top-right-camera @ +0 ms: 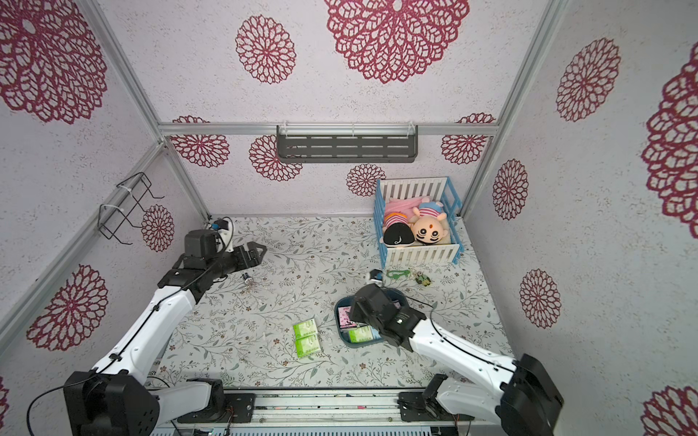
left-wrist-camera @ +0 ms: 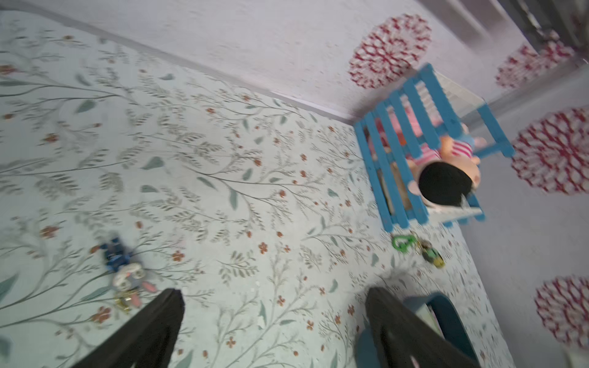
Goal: Put the pocket tissues into the storage box
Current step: Place the pocket tissues in the storage box, then pick up the pocket tissues from the center of the board.
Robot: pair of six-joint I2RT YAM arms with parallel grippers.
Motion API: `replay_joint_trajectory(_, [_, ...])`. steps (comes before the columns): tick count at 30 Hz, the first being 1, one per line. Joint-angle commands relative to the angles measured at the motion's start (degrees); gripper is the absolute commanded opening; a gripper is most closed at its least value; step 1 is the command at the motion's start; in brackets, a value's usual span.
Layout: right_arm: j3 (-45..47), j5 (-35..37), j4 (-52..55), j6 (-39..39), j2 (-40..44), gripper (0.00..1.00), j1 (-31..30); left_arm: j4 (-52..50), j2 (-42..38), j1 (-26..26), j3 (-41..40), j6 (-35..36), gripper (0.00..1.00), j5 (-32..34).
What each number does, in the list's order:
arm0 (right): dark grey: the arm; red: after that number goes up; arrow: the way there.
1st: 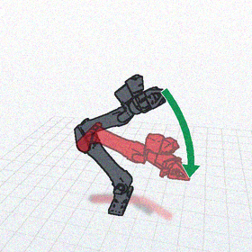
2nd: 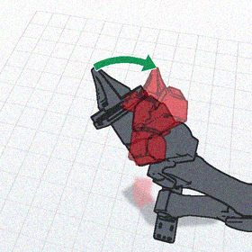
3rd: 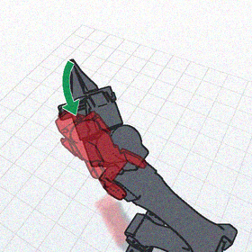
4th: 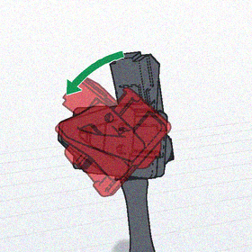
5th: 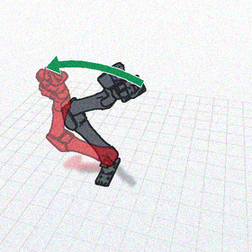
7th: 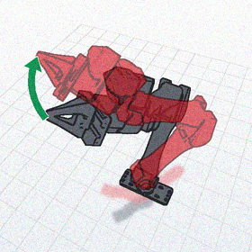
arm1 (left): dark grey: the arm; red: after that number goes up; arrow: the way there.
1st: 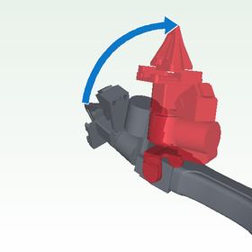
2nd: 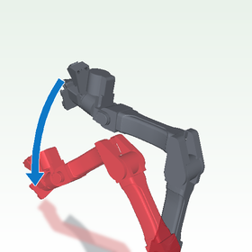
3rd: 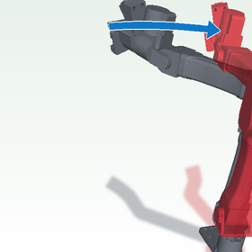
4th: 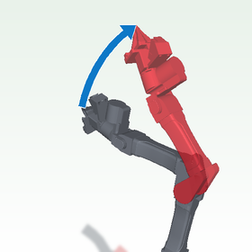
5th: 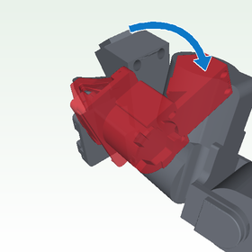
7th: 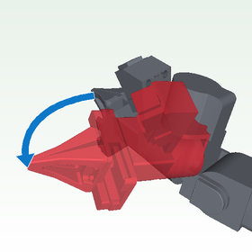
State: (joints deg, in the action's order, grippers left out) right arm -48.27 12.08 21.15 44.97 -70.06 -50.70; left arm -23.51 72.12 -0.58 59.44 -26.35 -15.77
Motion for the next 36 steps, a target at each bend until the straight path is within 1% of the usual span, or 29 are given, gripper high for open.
replay_joint_trajectory(1, [-6.85, -1.55, -3.10, -10.16, -9.46, 0.40, -6.26, -6.87, 0.26, -5.64, 1.63, 0.58, 0.97, -1.88])
replay_joint_trajectory(4, [-11.04, -4.88, -5.50, -11.60, -18.42, 0.50, -9.60, -11.15, -0.40, -6.17, 3.00, 4.25, 0.97, 0.31])
replay_joint_trajectory(8, [-15.16, -7.37, -5.13, -10.60, -26.85, 0.55, -10.91, -9.98, -2.74, -7.39, 0.18, 2.81, 0.97, -0.25])
replay_joint_trajectory(11, [-18.21, -7.86, -1.52, -8.36, -31.31, 0.56, -10.98, -8.64, -4.43, -7.42, -2.01, 1.61, 0.97, -2.06])
replay_joint_trajectory(12, [-19.24, -7.94, -0.24, -8.17, -32.55, 0.59, -11.07, -8.33, -4.90, -7.41, -2.58, 1.35, 0.97, -2.40])
replay_joint_trajectory(16, [-20.97, -5.76, 2.68, -7.45, -34.04, 0.70, -11.16, -7.81, -6.02, -7.42, -3.69, 0.31, 0.97, -3.12])
replay_joint_trajectory(24, [-23.33, -0.71, 6.90, -7.75, -33.51, 0.82, -11.22, -9.32, -6.94, -7.33, -2.05, 0.41, 0.97, -2.90])
replay_joint_trajectory(27, [-23.52, -1.36, 7.59, -8.04, -34.36, 0.83, -11.27, -9.24, -7.30, -7.33, -2.56, 0.34, 0.97, -3.10])
replay_joint_trajectory(30, [-23.40, -4.59, 6.57, -7.58, -35.94, 0.83, -11.34, -8.85, -7.60, -7.31, -3.19, 0.15, 0.97, -3.10])
replay_joint_trajectory(33, [-22.85, -7.87, 3.85, -6.98, -37.00, 0.80, -11.51, -9.53, -7.81, -7.32, -3.11, 0.32, 0.97, -2.47])
replay_joint_trajectory(36, [-24.37, -7.65, 4.72, -7.43, -38.08, 0.73, -11.71, -9.63, -8.35, -7.27, -3.19, 0.44, 0.97, -2.41])
